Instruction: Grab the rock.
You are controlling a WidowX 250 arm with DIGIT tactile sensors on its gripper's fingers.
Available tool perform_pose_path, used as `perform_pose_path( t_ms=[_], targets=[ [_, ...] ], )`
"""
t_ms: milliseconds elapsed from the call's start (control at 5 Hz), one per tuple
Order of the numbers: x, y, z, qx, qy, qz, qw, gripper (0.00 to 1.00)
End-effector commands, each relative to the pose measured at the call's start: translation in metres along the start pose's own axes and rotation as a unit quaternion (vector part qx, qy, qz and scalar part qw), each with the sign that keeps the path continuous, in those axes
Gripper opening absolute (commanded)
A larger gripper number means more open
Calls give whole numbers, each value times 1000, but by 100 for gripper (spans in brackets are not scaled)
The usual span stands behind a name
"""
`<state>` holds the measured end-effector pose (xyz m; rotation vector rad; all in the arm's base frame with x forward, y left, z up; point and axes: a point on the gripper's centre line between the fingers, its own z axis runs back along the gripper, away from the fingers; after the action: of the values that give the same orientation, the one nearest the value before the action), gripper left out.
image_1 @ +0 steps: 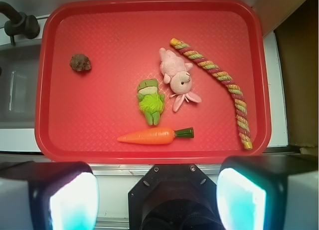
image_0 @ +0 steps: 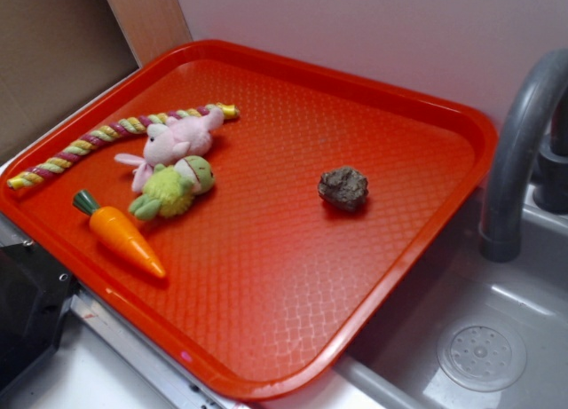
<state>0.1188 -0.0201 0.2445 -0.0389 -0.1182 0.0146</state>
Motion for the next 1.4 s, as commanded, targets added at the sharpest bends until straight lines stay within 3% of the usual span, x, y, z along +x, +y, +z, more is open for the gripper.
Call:
perform_pose_path(
  t_ms=[0,400,600,800,1200],
  targets=[
    [0,0,0,0,0,0,1000,100],
    [56,-20,-45,-45,-38,69,996,100],
    [85,-44,-78,-44,-47,54,996,100],
    [99,-69,-104,-37,-48,13,998,100],
    [114,-115,-145,-67,-16,-52,996,100]
  ],
)
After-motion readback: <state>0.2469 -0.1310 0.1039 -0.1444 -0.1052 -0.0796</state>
